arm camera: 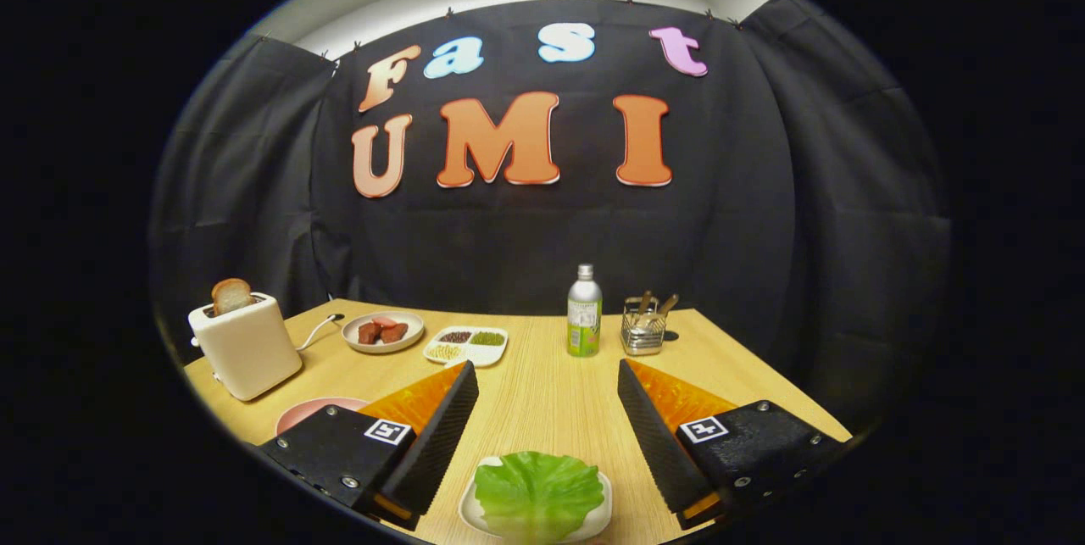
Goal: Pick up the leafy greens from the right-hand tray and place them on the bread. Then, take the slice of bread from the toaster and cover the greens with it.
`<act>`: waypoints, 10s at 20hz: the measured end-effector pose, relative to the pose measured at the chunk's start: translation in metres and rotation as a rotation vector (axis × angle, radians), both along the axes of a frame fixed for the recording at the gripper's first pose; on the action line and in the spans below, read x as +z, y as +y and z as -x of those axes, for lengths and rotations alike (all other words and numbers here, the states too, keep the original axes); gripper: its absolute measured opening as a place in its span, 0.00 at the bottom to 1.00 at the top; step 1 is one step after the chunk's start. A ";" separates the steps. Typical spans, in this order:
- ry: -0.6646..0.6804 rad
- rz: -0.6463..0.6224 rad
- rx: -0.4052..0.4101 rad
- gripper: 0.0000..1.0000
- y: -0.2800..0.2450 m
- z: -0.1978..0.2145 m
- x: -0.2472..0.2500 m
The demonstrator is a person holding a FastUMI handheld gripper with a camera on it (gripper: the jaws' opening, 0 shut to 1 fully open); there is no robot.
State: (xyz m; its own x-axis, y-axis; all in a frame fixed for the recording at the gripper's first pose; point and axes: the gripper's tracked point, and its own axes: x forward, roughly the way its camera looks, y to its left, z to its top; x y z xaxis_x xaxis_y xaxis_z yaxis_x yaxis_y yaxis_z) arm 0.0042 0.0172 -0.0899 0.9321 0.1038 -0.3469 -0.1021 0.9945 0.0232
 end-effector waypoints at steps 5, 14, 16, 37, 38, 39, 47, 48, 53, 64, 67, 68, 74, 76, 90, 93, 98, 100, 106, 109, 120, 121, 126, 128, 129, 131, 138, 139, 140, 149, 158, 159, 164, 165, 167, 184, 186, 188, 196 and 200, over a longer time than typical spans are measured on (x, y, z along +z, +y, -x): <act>0.179 -0.014 0.023 0.99 0.000 0.007 -0.029; 0.485 -0.033 0.065 0.99 0.011 0.028 -0.082; 0.531 -0.018 0.079 0.99 0.015 0.033 -0.087; 0.845 0.061 0.035 0.82 0.018 0.060 -0.161; 0.833 0.079 0.027 0.78 0.015 0.057 -0.161; 0.827 0.109 0.018 0.72 0.011 0.059 -0.162; 0.729 0.115 0.064 0.16 0.015 0.051 -0.161; 0.733 0.081 0.064 0.10 0.017 0.051 -0.160; 0.679 -0.056 0.085 0.04 0.030 0.048 -0.133; 0.526 -0.138 0.286 0.03 0.104 0.052 -0.056; 0.534 -0.129 0.355 0.04 0.130 0.060 -0.055; 0.537 -0.125 0.373 0.03 0.138 0.062 -0.055; 0.550 -0.127 0.467 0.03 0.184 0.064 -0.057; 0.562 -0.130 0.492 0.03 0.200 0.063 -0.062; 0.723 -0.140 0.527 0.18 0.244 0.070 -0.105; 0.694 -0.090 0.493 0.40 0.235 0.059 -0.100; 0.633 -0.074 0.461 0.70 0.239 0.039 -0.074; 0.617 -0.081 0.460 0.76 0.248 0.033 -0.057; 0.628 -0.158 0.500 0.92 0.295 0.023 -0.005; 0.644 -0.172 0.510 0.94 0.322 0.017 0.012; 0.702 -0.215 0.652 0.95 0.446 0.011 0.056; 0.707 -0.201 0.657 0.95 0.452 0.012 0.054; 0.766 -0.181 0.674 0.95 0.478 0.015 0.040; 0.789 -0.185 0.664 0.95 0.486 0.013 0.033; 0.800 -0.185 0.656 0.95 0.487 0.012 0.030; 0.828 -0.200 0.640 0.92 0.493 0.010 0.023; 0.885 -0.249 0.641 0.52 0.507 0.015 0.012; 0.875 -0.254 0.642 0.47 0.509 0.017 0.013; 0.868 -0.249 0.642 0.38 0.506 0.015 0.013; 0.797 -0.351 0.646 0.06 0.484 0.013 0.044; 0.613 -0.473 0.647 0.04 0.429 0.013 0.101; 0.617 -0.495 0.648 0.04 0.423 0.020 0.104; 0.584 -0.535 0.575 0.04 0.374 0.017 0.098; 0.590 -0.537 0.559 0.04 0.365 0.019 0.091; 0.612 -0.555 0.535 0.04 0.350 0.025 0.078; 0.758 -0.611 0.328 0.04 0.248 0.066 -0.054; 0.775 -0.615 0.307 0.04 0.241 0.071 -0.066; 0.732 -0.540 0.285 0.04 0.227 0.066 -0.080; 0.647 -0.367 0.299 0.06 0.206 0.074 -0.099; 0.580 -0.225 0.279 0.25 0.193 0.069 -0.105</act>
State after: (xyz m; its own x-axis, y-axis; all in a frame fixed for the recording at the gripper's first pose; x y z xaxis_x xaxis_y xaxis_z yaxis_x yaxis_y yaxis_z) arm -0.0651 0.2099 -0.1948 0.5298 0.4412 -0.7243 -0.2622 0.8974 0.3548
